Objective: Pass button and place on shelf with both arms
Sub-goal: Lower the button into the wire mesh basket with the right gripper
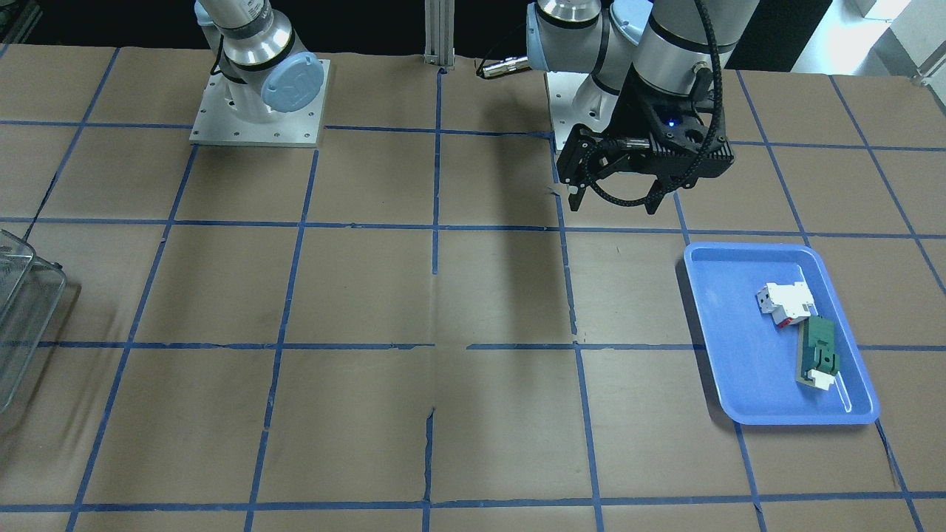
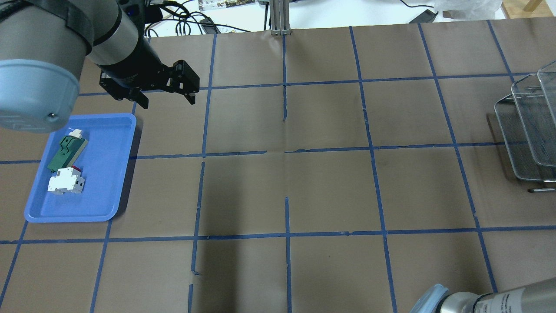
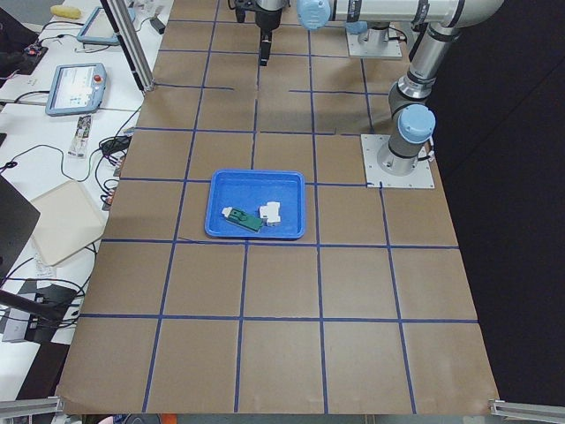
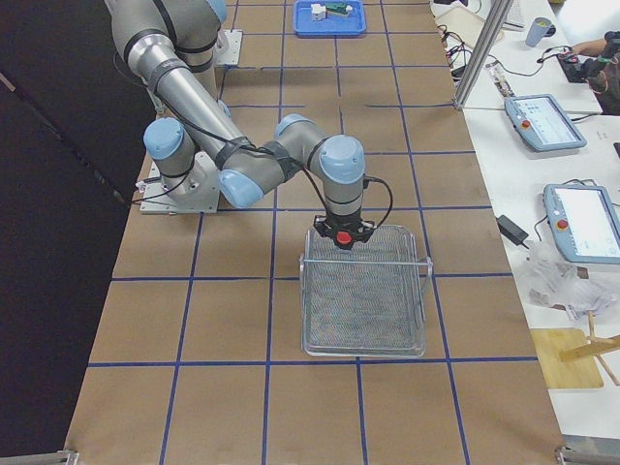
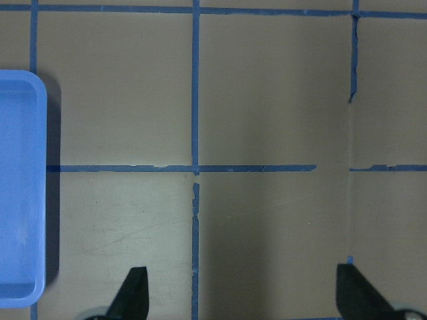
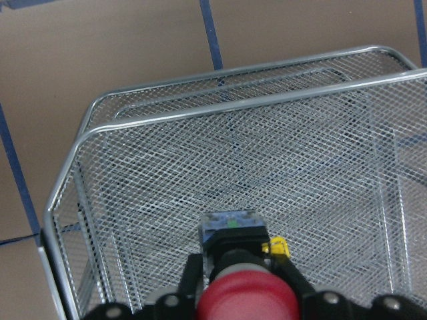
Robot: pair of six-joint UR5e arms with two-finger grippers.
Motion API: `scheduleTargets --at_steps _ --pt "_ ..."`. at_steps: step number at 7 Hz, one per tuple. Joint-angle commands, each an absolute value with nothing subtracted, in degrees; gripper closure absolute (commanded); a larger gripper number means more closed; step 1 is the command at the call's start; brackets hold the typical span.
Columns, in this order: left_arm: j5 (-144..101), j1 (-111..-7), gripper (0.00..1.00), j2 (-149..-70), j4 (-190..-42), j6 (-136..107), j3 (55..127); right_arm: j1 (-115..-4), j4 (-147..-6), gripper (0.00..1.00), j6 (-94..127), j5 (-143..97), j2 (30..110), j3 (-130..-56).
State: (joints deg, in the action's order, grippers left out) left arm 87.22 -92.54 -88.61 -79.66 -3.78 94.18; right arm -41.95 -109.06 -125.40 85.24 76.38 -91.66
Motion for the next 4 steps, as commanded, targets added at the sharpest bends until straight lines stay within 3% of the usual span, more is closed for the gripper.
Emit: scheduleTargets --at_steps 1,3,4 --pt "86.9 -92.5 0.0 -88.6 -79.7 -3.8 94.2 -42.0 -107.3 0.22 -124.7 85.2 76.6 -91.4" --pt "86.8 -92.5 0.0 -88.7 -79.7 -3.8 94.3 -43.8 -106.6 0.22 -124.7 85.4 77.5 -91.1" --pt "86.8 -92.5 0.0 -88.7 -79.7 -3.7 94.3 -45.2 -100.4 0.2 -124.3 85.6 81.8 -90.4"
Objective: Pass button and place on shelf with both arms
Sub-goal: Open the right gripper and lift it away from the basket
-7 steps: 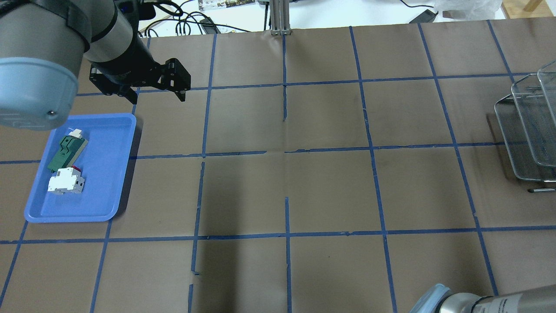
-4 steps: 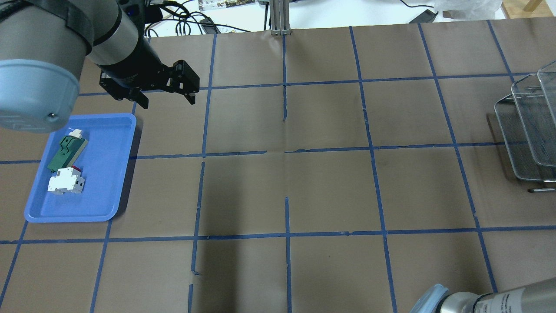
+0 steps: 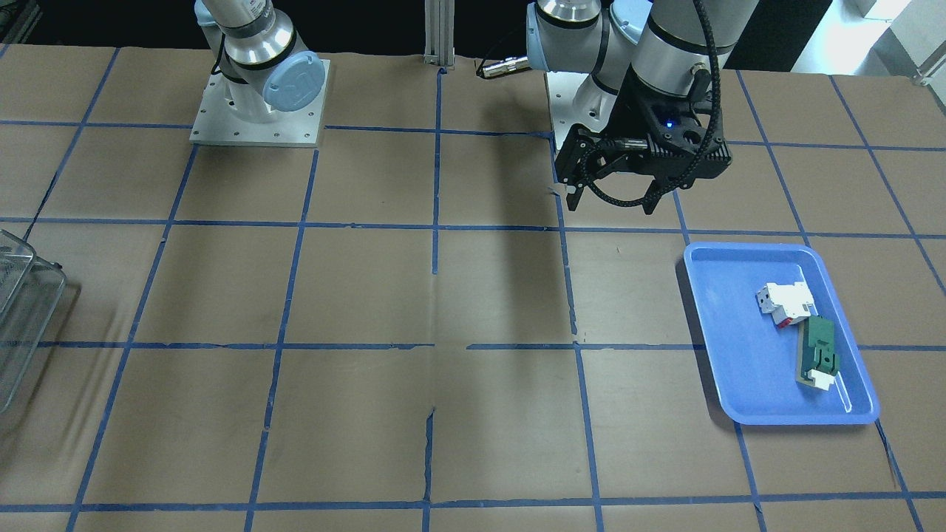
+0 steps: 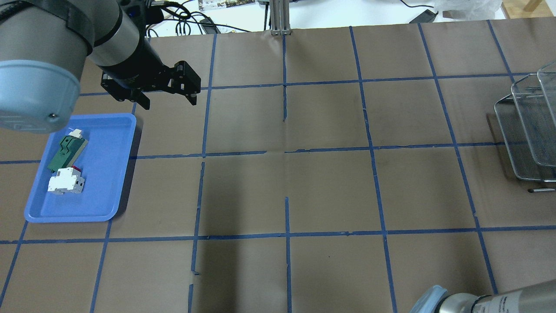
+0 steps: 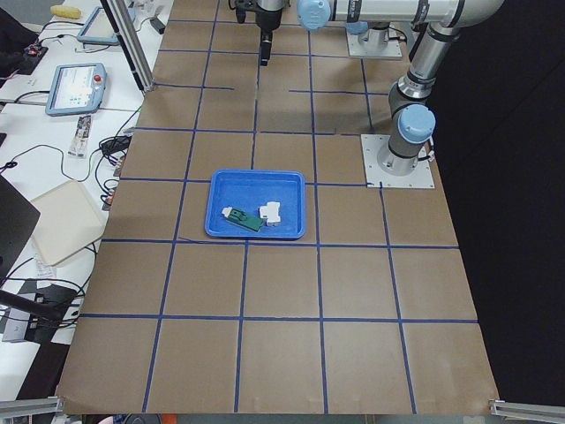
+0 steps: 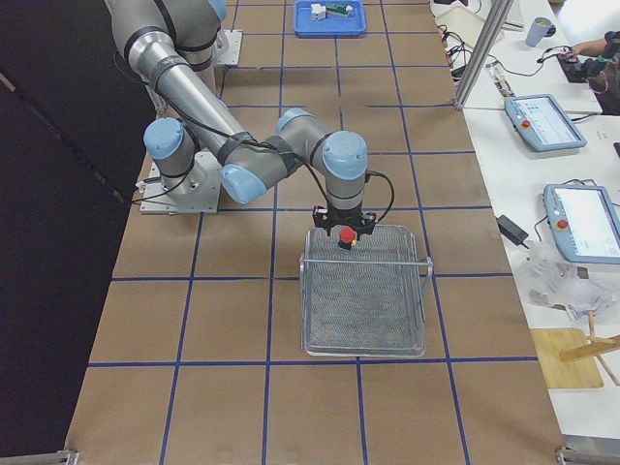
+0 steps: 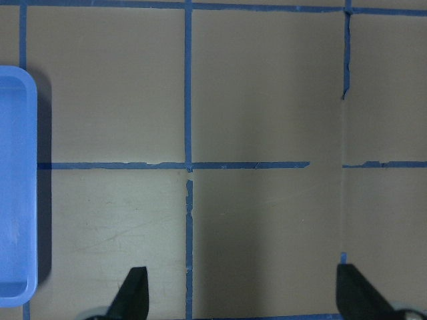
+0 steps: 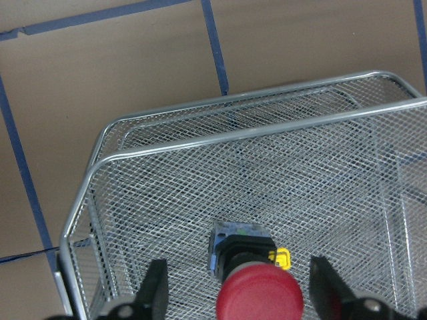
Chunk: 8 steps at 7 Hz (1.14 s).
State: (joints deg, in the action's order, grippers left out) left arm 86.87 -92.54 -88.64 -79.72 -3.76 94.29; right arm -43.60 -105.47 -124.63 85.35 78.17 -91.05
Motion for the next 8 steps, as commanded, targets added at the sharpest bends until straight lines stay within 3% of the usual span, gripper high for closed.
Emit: scheduleTargets --at_steps 1,3,5,8 --pt "86.7 -92.5 0.0 -88.7 -79.6 -3.7 94.3 -47.8 -93.6 0.15 -115.8 85.3 87.7 -90.0" --pt "86.7 -92.4 0.0 -88.7 -79.6 -3.7 94.2 -63.1 -89.1 0.08 -88.9 84.5 93.2 -90.3" --pt "86.7 -92.4 0.0 -88.8 -79.6 -3.7 94.2 -81.9 -93.2 0.0 -58.9 84.5 93.3 -90.9" --pt "87.2 -92.3 0.0 -88.6 -79.8 -3.6 94.6 -92.4 -99.7 0.0 -29.2 85.3 88.4 -90.4"
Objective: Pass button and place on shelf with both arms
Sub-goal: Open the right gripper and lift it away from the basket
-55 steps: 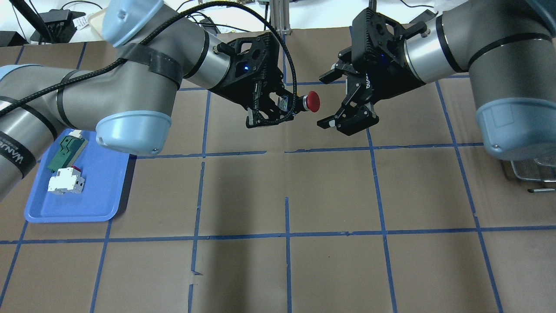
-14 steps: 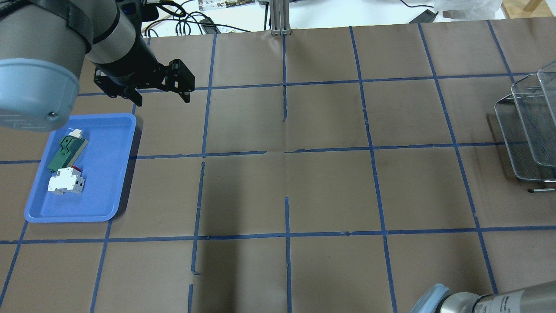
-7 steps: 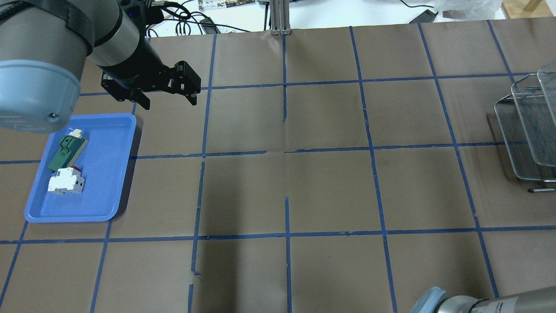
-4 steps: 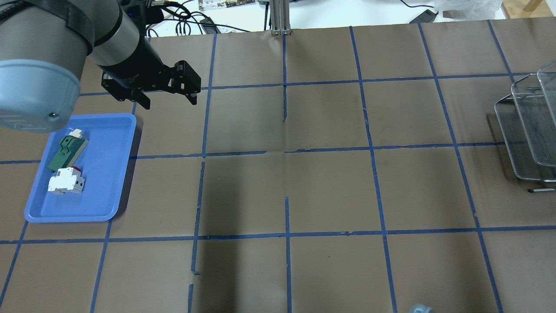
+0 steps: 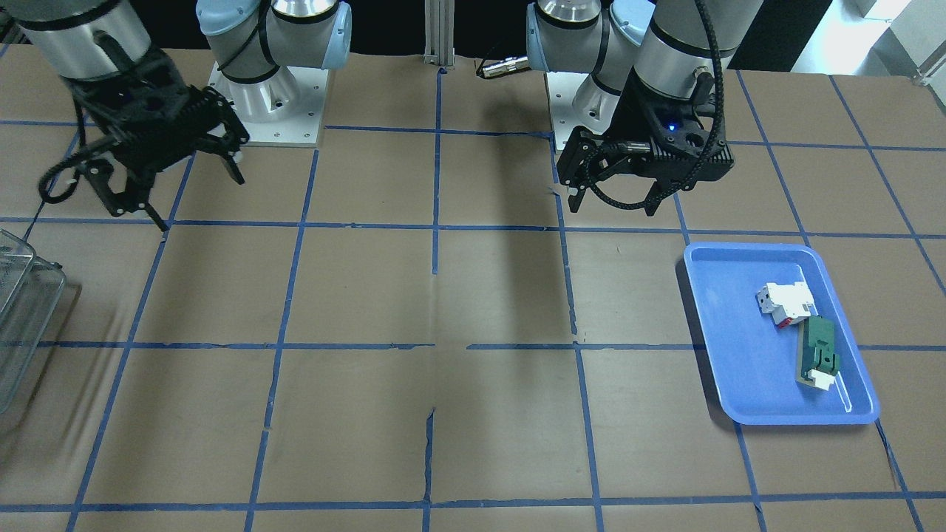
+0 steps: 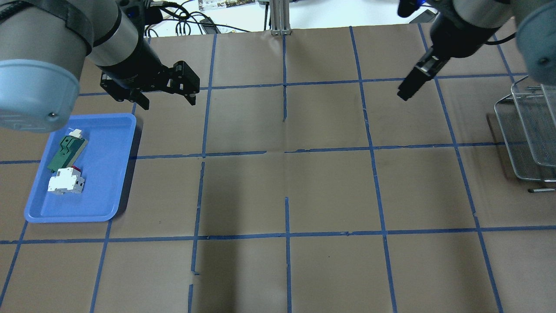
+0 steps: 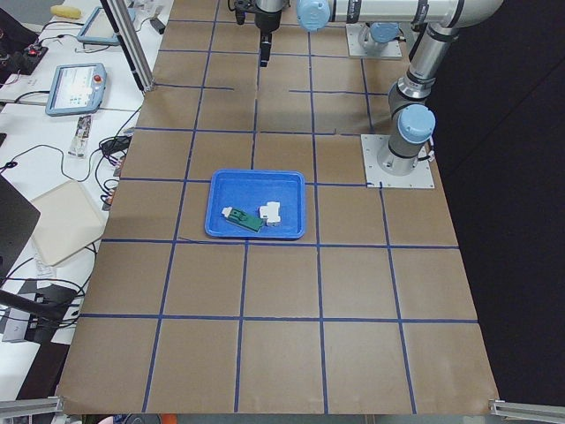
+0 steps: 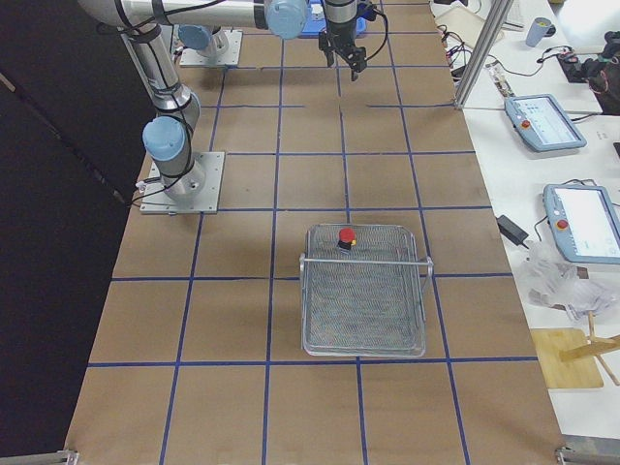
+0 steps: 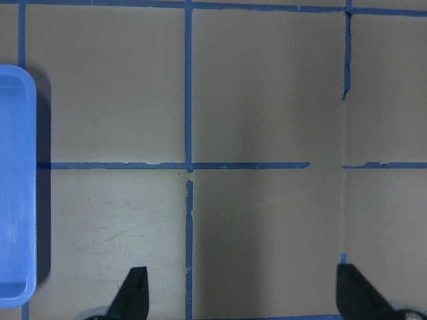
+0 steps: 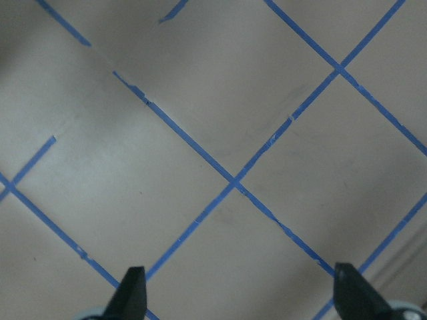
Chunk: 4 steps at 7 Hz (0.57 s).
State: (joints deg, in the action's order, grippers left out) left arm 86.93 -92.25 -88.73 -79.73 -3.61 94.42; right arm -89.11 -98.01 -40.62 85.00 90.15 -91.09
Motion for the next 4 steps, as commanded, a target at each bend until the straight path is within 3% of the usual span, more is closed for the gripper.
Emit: scheduleTargets --at_steps 1,4 --pt "87.3 -92.5 0.0 -88.6 -79.7 -3.4 93.7 -91.9 -99.1 0.0 -26.4 85.7 86.5 -88.1" --pt "87.5 -92.3 0.0 -88.2 -79.0 -3.3 94.4 -85.7 -93.5 0.0 -21.1 88.3 82.2 -82.3"
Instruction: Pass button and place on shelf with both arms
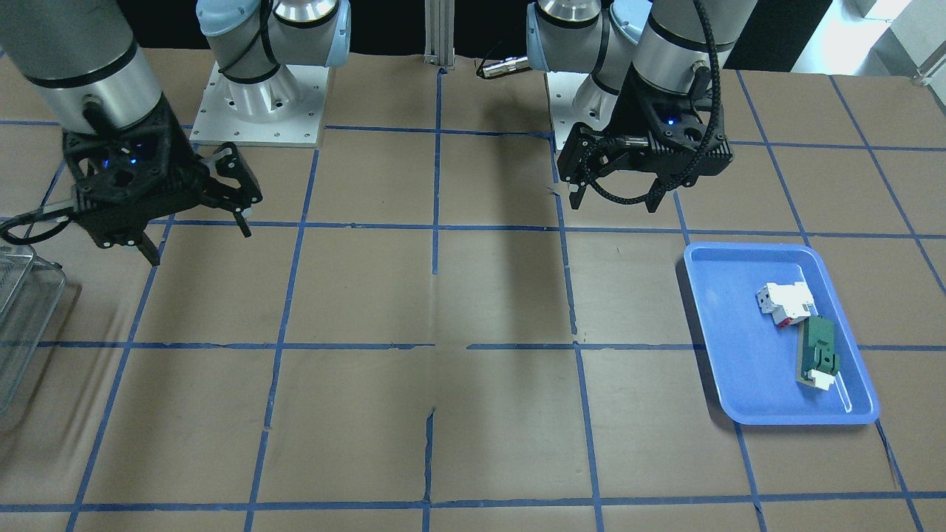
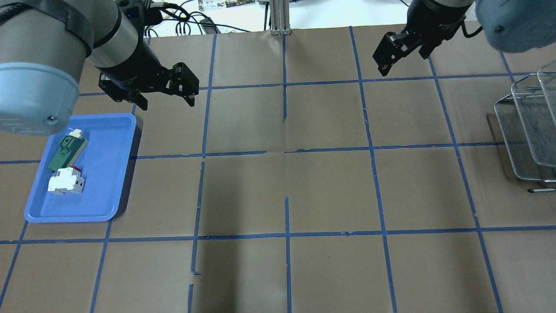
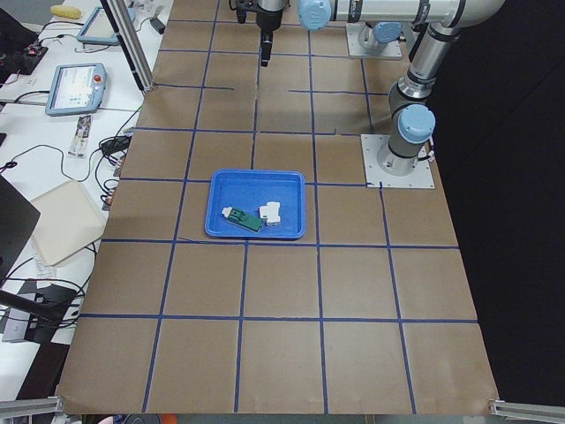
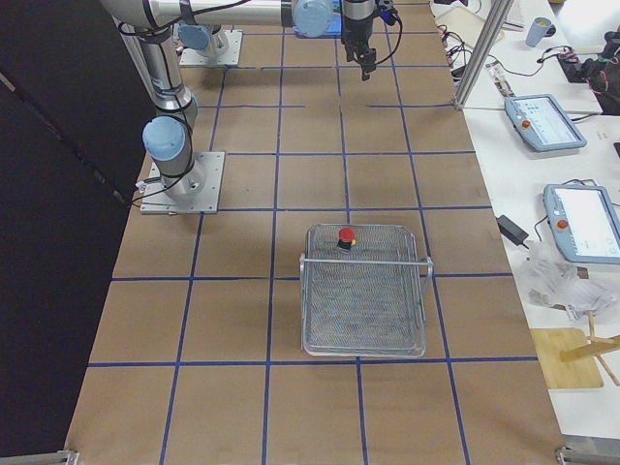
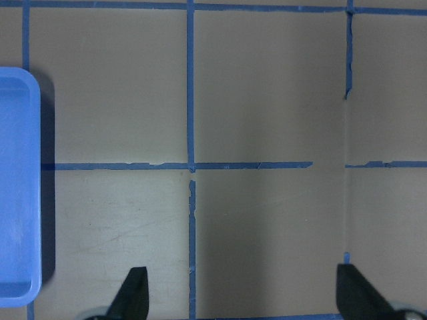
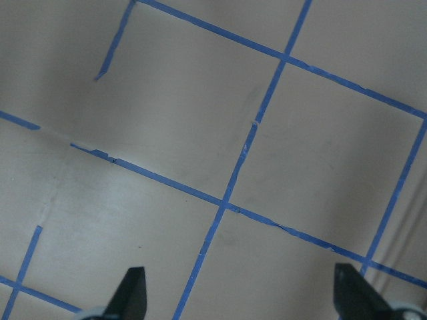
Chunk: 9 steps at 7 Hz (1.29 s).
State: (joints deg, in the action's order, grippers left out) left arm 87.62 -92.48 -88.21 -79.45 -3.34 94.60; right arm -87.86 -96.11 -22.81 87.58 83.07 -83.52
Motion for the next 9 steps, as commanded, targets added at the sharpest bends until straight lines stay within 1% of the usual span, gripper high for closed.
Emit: scheduleTargets --at_steps 1,2,4,9 --pt "87.7 -92.3 0.0 -88.0 -79.0 -3.3 94.8 -85.5 -92.3 0.0 -15.8 88.4 82.4 -82.6" --pt "87.7 -92.5 0.0 -87.6 -79.2 -3.3 95.0 -85.4 -91.2 0.0 -10.2 88.4 82.7 -82.8" --pt "87.7 -92.5 0.0 -87.5 -79.3 -3.3 95.1 -85.0 -86.5 0.0 -9.1 88.1 83.7 -83.0" --pt "87.5 -92.5 0.0 -87.4 -79.5 -2.6 94.8 -85.4 -86.7 0.0 -6.9 87.4 85.2 -83.5"
